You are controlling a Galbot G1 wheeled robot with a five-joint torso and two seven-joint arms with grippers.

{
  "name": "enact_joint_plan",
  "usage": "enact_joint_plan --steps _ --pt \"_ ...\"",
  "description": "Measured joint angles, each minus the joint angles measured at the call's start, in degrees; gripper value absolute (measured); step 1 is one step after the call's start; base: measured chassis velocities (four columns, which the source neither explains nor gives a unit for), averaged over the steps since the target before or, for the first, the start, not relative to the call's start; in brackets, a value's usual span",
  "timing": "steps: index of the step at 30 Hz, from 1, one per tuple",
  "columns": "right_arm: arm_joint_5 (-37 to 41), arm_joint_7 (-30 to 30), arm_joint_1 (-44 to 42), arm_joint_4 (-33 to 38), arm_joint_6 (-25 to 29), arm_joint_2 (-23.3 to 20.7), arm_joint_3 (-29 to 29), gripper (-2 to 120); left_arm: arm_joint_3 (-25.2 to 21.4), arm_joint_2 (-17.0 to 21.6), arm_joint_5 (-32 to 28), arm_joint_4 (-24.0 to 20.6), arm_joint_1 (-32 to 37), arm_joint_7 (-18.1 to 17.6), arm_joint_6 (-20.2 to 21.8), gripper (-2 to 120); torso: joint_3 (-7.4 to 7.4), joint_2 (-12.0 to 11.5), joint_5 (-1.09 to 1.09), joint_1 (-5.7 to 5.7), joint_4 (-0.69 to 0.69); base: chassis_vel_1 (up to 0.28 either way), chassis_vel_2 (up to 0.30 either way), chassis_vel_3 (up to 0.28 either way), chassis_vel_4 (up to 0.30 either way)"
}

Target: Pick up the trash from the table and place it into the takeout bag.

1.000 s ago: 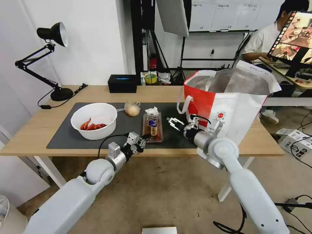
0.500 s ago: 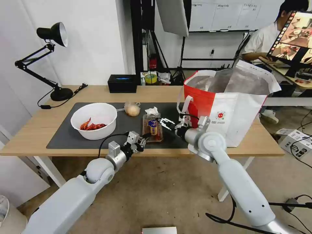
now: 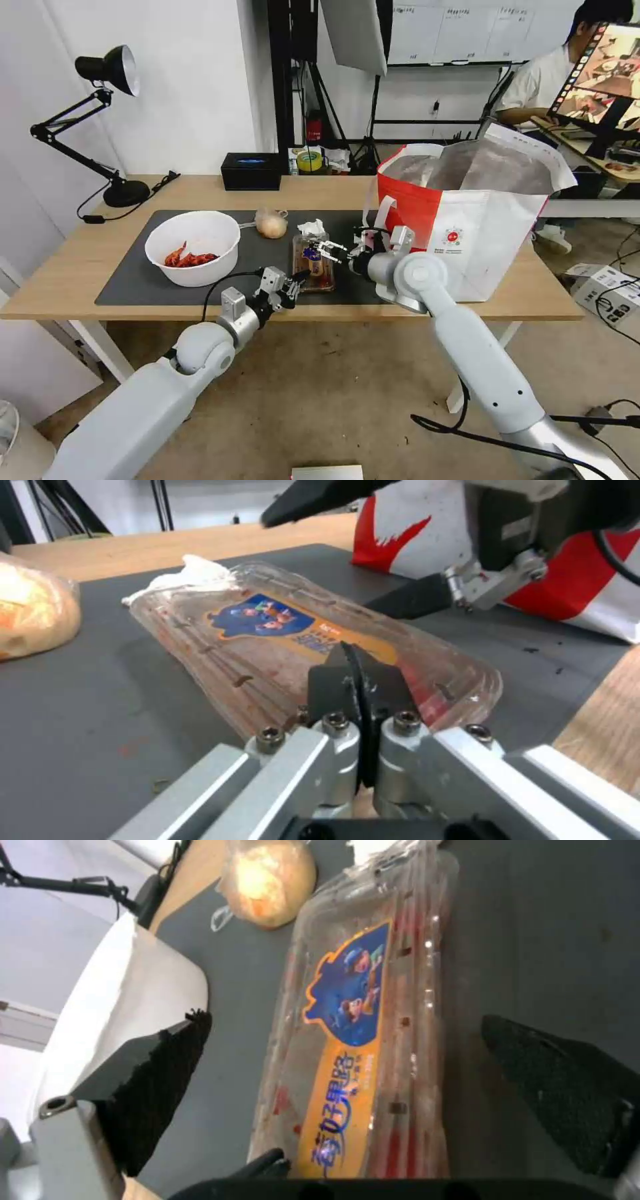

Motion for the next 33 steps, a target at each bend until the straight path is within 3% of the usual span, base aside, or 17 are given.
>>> enact_joint_plan --steps 12,33 --pt "0.1 0.9 1.4 -3.0 -2.8 2.1 -1.0 100 0.1 -0.2 0.0 0.7 -0.3 0.0 -0.4 0 0.00 0.0 0.00 0.00 0.00 0.000 0.000 0.000 0.000" --pt "-0.5 -2.0 3.8 -7.6 -2.9 3.6 -2.1 100 0.1 0.1 -0.4 0.8 -0.2 1.3 -1.3 0 -0.01 0.0 0.00 -0.01 0.00 0.000 0.000 0.000 0.000"
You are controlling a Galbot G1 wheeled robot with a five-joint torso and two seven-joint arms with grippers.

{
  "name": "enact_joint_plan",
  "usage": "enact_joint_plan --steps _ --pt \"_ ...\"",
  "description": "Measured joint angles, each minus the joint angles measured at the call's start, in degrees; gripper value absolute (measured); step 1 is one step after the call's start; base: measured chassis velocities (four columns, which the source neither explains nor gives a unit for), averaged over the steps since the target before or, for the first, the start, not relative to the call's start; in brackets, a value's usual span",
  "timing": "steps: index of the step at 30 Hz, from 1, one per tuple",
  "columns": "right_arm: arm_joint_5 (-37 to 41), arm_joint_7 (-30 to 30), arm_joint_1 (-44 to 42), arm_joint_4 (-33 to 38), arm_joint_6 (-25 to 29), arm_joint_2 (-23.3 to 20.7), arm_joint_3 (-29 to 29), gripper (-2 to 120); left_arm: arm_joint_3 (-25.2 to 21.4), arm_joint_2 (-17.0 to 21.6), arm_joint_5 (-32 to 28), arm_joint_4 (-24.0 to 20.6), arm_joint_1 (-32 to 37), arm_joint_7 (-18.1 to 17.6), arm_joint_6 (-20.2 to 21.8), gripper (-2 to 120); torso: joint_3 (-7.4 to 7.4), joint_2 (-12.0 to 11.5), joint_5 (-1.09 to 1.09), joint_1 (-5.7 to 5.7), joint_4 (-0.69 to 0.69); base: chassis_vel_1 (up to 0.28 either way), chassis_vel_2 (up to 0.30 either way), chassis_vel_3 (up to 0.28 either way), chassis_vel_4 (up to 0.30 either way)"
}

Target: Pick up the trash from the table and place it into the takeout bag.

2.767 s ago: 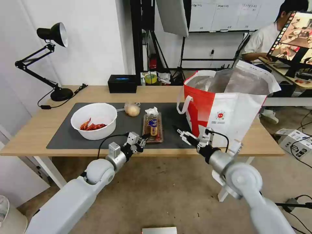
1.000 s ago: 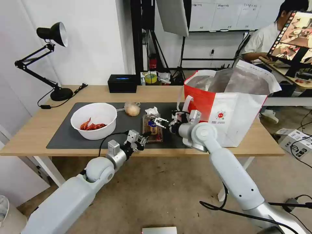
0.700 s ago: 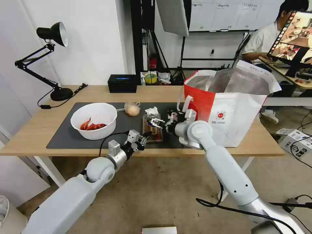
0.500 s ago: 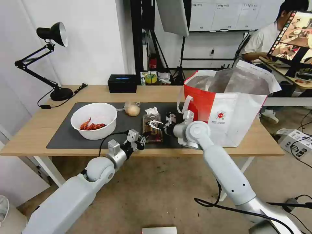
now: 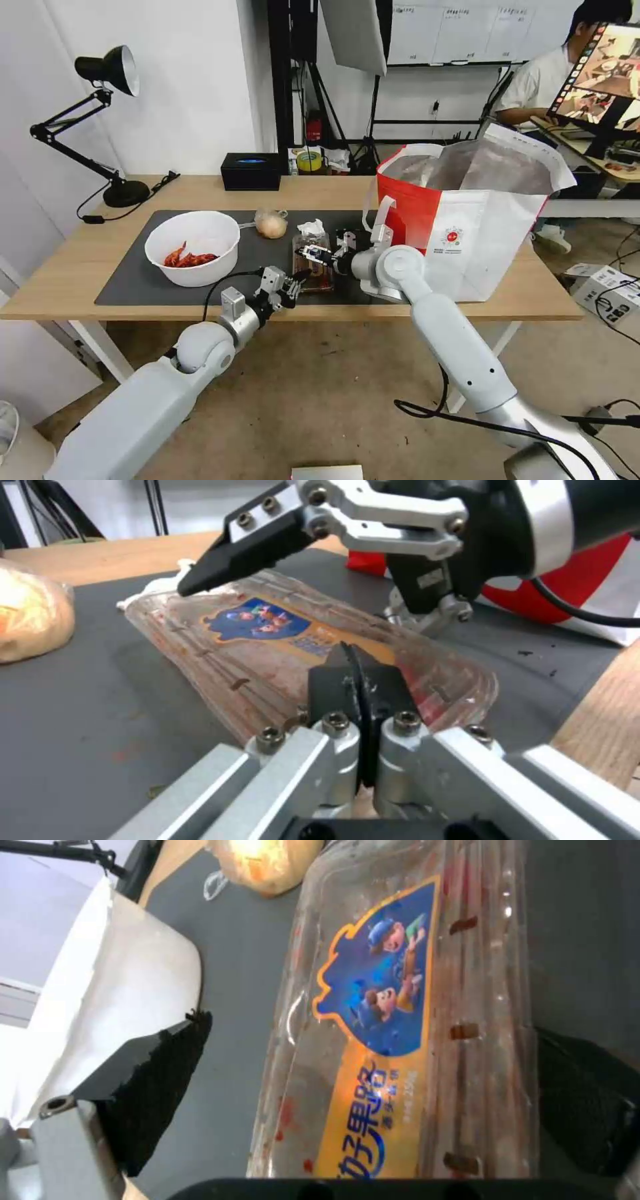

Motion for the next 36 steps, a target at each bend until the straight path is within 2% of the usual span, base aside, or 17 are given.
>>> enact_joint_plan --steps 19,26,29,30,33,35,36 --pt "-0.2 -0.2 1.7 -2.3 0.1 1.1 -1.9 100 -0.2 -0.1 0.0 -0.4 0.2 0.2 -0.1 0 -0.01 0.0 0.00 0.00 -0.01 0.000 0.000 0.000 0.000" --pt "-0.2 -0.1 1.5 -2.3 0.1 0.7 -1.9 85 -0.3 0.0 -0.2 -0.5 0.1 0.2 -0.2 0 -0.01 0.0 0.00 -0.01 -0.01 0.000 0.000 0.000 0.000" --pt "-0.2 -0.1 1.1 -2.1 0.2 0.4 -1.8 69 -0.2 -0.1 -0.3 -0.5 0.0 0.2 -0.2 0 0.00 0.0 0.00 -0.01 -0.02 0.000 0.000 0.000 0.000" --pt "-0.2 -0.1 1.1 -2.1 0.2 0.4 -1.8 69 -0.2 -0.1 -0.3 -0.5 0.0 0.2 -0.2 0 0.00 0.0 0.00 -0.01 -0.02 0.000 0.000 0.000 0.000" --pt "-0.2 -0.1 0.7 -2.0 0.2 0.1 -1.7 53 -0.2 -0.1 -0.3 -0.7 0.1 0.2 -0.2 0 0.00 0.0 0.00 0.00 -0.02 0.000 0.000 0.000 0.000" --pt "-0.2 -0.1 0.6 -1.9 0.2 0.1 -1.7 51 -0.2 -0.1 -0.3 -0.7 0.1 0.2 -0.2 0 0.00 0.0 0.00 0.00 -0.01 0.000 0.000 0.000 0.000" --pt "-0.2 0.0 0.5 -1.9 0.2 0.0 -1.6 44 -0.3 -0.1 -0.4 -0.8 0.2 0.2 -0.2 0 0.01 0.0 0.01 0.01 0.01 0.000 0.000 0.000 0.000"
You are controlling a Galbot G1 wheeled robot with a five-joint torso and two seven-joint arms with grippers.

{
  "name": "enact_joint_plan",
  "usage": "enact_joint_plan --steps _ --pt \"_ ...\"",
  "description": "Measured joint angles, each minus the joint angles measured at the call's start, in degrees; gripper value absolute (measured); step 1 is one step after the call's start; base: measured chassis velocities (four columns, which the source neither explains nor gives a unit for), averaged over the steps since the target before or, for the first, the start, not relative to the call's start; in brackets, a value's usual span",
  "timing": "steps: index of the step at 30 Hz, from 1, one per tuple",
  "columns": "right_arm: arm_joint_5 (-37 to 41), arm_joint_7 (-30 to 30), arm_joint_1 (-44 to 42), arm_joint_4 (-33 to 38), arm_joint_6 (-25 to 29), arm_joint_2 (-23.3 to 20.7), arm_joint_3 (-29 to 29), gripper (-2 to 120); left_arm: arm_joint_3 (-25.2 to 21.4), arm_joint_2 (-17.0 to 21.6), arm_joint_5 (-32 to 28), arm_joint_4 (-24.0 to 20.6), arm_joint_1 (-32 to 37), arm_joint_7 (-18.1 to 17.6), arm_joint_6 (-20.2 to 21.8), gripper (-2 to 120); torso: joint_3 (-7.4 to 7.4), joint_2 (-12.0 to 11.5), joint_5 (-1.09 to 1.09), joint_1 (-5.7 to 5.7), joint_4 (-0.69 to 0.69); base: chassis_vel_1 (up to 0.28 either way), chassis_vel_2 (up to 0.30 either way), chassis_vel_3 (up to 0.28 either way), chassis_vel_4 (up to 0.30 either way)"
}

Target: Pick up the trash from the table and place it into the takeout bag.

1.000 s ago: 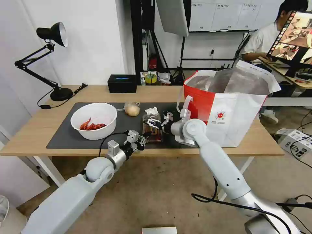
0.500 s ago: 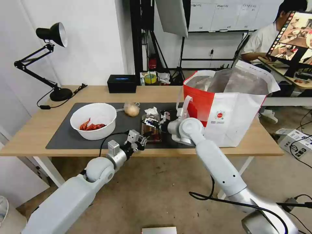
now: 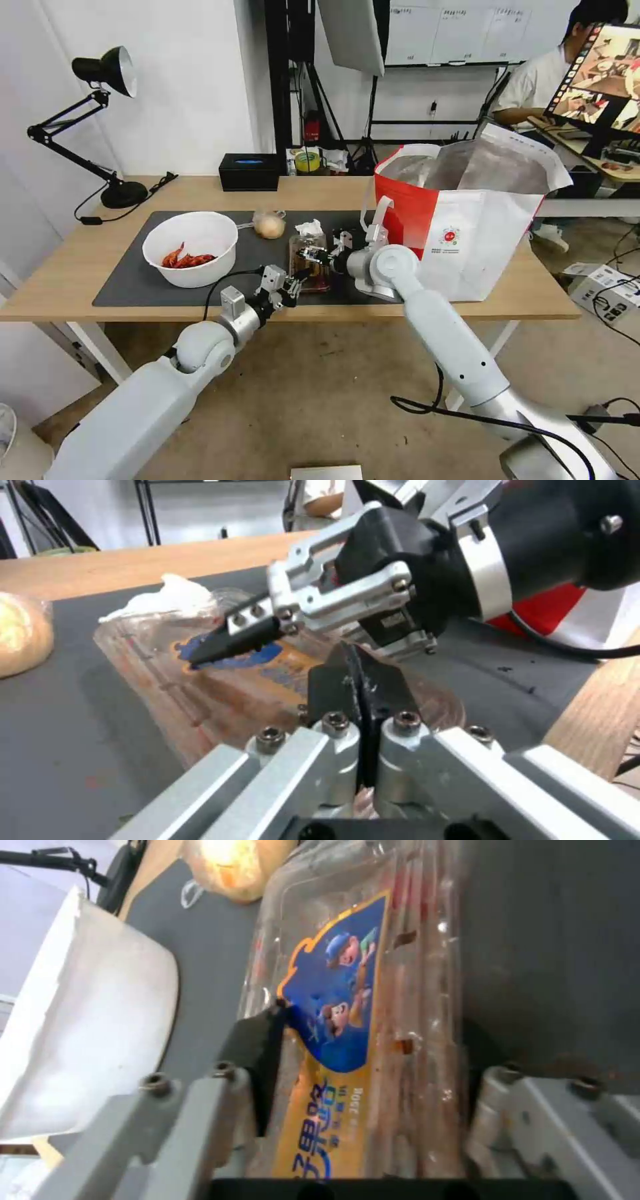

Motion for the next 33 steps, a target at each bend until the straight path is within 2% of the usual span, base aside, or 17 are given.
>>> enact_joint_plan --steps 1,2,4,5,8,9,12,21,33 --pt "0.0 0.0 -0.1 0.1 0.0 0.0 0.0 39 -0.1 0.0 -0.1 -0.1 0.1 0.0 0.0 0 0.00 0.0 0.02 0.00 0.03 0.000 0.000 0.000 0.000" --pt "0.0 0.0 -0.1 0.1 0.0 0.0 0.0 39 -0.1 0.0 -0.1 -0.1 0.1 0.0 0.0 0 0.00 0.0 0.02 0.00 0.03 0.000 0.000 0.000 0.000" --pt "0.1 0.0 -0.3 0.3 0.0 0.0 -0.1 29 -0.2 0.1 -0.1 -0.3 0.2 -0.1 0.0 0 0.00 0.0 0.01 0.00 0.05 0.000 0.000 0.000 0.000" --pt "0.1 0.0 -0.3 0.3 0.0 0.0 -0.1 29 -0.2 0.1 -0.1 -0.3 0.2 -0.1 0.0 0 0.00 0.0 0.01 0.00 0.05 0.000 0.000 0.000 0.000" --pt "0.2 0.1 -0.6 0.8 -0.1 -0.1 0.0 14 -0.5 0.2 -0.2 -0.7 0.4 -0.2 0.0 0 0.00 0.0 0.01 0.00 0.02 0.000 0.000 0.000 0.000" --pt "0.2 0.1 -0.6 0.8 -0.1 -0.1 0.0 14 -0.5 0.2 -0.2 -0.7 0.4 -0.2 0.0 0 0.00 0.0 0.01 0.00 0.02 0.000 0.000 0.000 0.000" --pt "0.3 0.1 -1.0 1.3 -0.1 -0.2 0.4 0 -1.0 0.3 -0.2 -1.0 0.9 -0.3 0.0 0 0.00 0.0 0.01 0.00 0.01 0.000 0.000 0.000 0.000" --pt "0.3 0.2 -2.1 2.2 -0.1 -0.8 1.3 0 -3.1 1.0 -0.5 -2.6 2.4 -0.5 0.0 0 -0.01 0.0 0.00 0.00 0.00 0.000 0.000 0.000 0.000" --pt "0.2 0.3 -2.9 3.6 -0.1 -1.2 2.1 0 -9.2 2.9 -0.3 -6.3 8.9 -0.4 0.0 0 0.00 0.0 -0.01 0.00 -0.01 0.000 0.000 0.000 0.000"
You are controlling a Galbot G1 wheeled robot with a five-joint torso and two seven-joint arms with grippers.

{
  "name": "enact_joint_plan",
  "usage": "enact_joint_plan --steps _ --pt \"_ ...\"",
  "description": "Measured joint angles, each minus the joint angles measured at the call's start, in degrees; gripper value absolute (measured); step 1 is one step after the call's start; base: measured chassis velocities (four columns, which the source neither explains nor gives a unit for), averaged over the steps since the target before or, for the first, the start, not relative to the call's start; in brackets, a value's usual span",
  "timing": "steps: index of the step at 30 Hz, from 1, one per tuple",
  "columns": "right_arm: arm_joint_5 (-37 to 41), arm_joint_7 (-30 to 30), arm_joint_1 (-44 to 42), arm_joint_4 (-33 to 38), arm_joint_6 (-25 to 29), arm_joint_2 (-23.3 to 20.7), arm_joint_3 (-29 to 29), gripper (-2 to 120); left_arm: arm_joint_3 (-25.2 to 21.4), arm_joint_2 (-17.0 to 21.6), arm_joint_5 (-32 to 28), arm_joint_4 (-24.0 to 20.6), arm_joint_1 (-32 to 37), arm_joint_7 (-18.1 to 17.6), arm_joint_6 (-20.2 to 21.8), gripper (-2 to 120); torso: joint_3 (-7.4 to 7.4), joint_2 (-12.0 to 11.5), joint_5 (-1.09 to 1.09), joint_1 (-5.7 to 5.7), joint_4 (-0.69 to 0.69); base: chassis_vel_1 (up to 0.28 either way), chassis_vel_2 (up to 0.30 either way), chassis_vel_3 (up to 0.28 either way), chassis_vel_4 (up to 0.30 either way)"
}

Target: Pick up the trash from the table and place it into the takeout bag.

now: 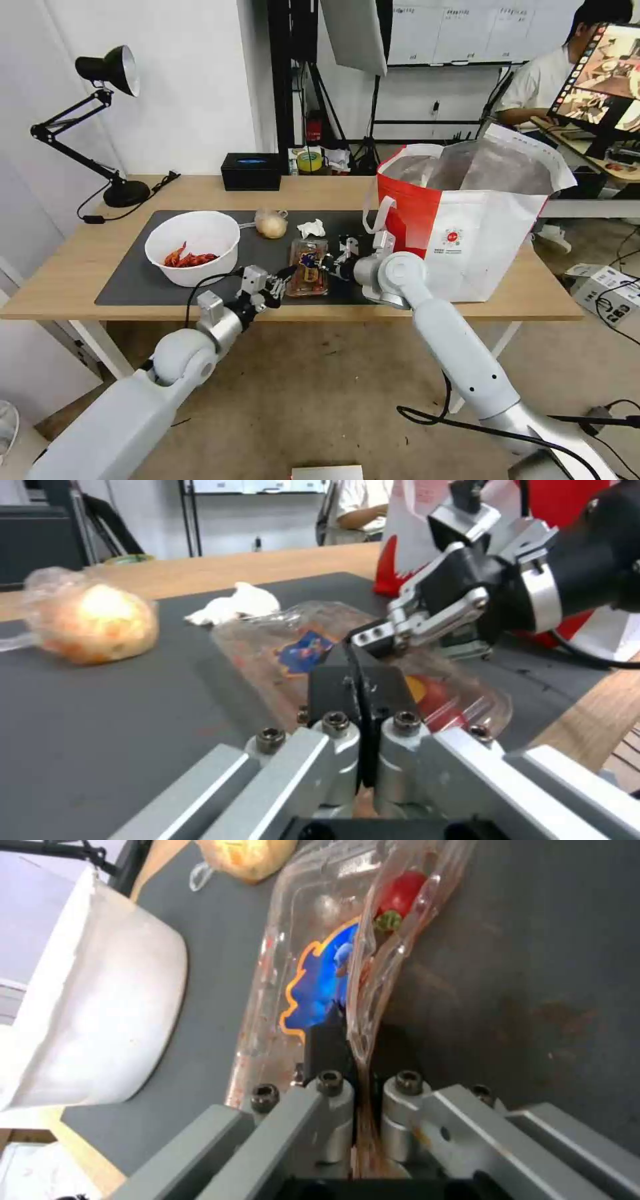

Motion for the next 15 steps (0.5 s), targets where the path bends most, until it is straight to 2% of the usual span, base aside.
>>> enact_joint_plan --steps 3,7,10,12,14,15 --pt "0.0 0.0 -0.1 0.2 0.0 0.0 0.1 0 -0.6 0.2 0.0 -0.4 0.7 0.0 0.0 0 0.00 0.0 0.00 0.00 0.00 0.000 0.000 0.000 0.000" --pt "0.0 -1.4 -0.9 2.6 1.1 -0.8 0.4 0 -5.6 0.6 1.3 -4.2 7.6 -0.5 -0.2 0 0.00 0.0 0.00 0.00 0.00 0.000 0.000 0.000 0.000" --pt "0.0 -3.2 -1.0 3.4 2.2 -1.4 0.3 0 -7.5 0.4 1.5 -5.5 9.6 -0.8 -0.2 0 0.00 0.0 0.00 0.00 0.00 0.000 0.000 0.000 0.000" --pt "0.0 -3.8 -1.0 3.7 2.5 -1.6 0.3 0 -8.2 0.4 1.5 -6.0 10.3 -0.9 -0.2 4 0.00 0.0 0.00 0.00 0.00 0.000 0.000 0.000 0.000" --pt "0.0 -5.1 -0.8 5.0 3.3 -2.2 0.4 0 -9.9 0.0 1.5 -7.2 12.4 -1.0 -0.3 15 0.00 0.0 0.00 0.00 0.00 0.000 0.000 0.000 0.000" --pt "0.0 -5.1 -0.8 5.0 3.3 -2.2 0.4 0 -9.9 0.0 1.5 -7.2 12.4 -1.0 -0.3 15 0.00 0.0 0.00 0.00 0.00 0.000 0.000 0.000 0.000"
